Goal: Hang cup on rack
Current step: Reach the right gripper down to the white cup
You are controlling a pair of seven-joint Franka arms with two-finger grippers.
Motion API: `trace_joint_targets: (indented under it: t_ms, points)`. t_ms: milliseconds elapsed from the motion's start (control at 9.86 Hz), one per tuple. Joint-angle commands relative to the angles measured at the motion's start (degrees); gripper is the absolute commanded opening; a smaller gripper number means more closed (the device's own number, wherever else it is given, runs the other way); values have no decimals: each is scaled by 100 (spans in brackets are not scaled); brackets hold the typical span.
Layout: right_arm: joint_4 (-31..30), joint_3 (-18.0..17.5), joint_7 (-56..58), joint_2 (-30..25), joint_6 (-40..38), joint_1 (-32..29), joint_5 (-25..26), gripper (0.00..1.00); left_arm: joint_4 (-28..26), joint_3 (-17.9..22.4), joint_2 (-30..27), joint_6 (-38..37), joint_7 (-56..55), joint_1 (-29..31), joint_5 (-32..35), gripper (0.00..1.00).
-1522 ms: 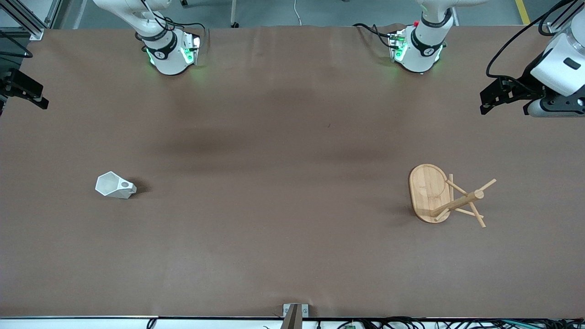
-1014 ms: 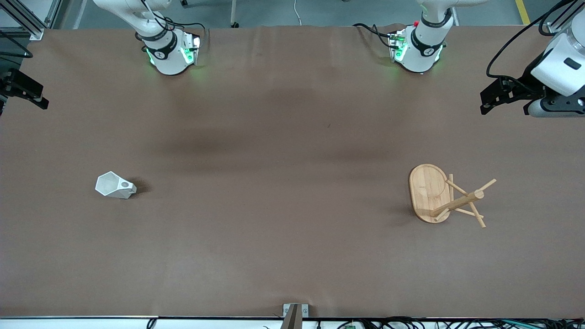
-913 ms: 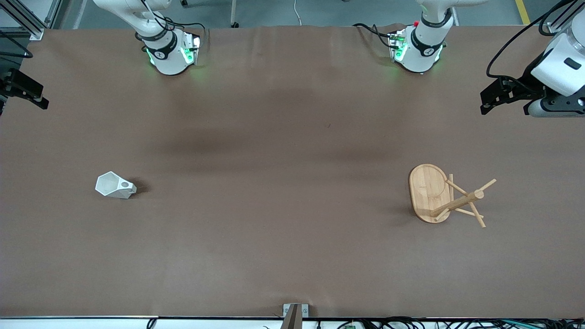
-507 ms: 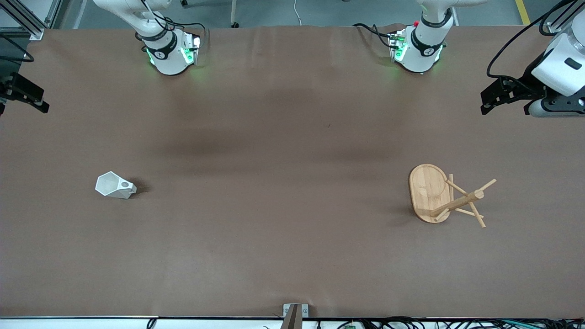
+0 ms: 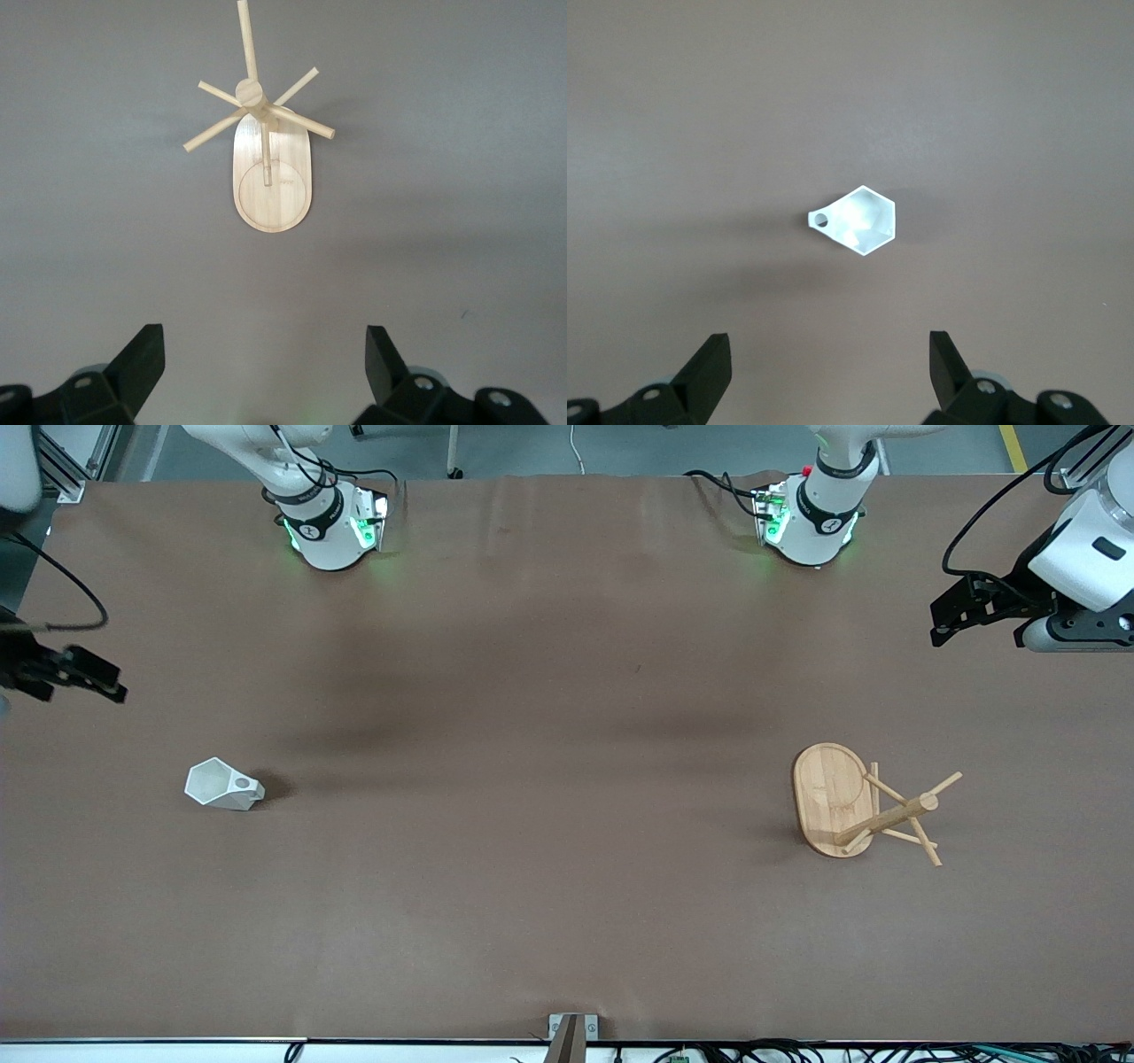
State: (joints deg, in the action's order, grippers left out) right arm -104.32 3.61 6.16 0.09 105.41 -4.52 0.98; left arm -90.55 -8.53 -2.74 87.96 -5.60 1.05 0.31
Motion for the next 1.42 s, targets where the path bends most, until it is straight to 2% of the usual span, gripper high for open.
trace_joint_targets:
  t_ms: [0, 406, 710, 1217, 1319]
  points:
    - [-763, -45, 244, 69, 793, -215, -1, 99, -24, 0, 107, -95, 94, 9, -84, 100]
    - [-976, -53, 604, 894, 1638, -557, -1, 98, -15, 0, 125, -77, 94, -34, -84, 100]
    - [-1484, -53, 799, 1370, 2683, -673, -10, 98, -24, 0, 116, -77, 94, -43, -92, 100]
    - [-1416, -71, 781, 2064, 3335, -638, -80, 97, -24, -9, 116, -77, 94, -35, -92, 100]
    - [-1329, -79, 781, 2092, 3345, -638, -89, 93, -24, -9, 125, -77, 94, -35, -92, 100]
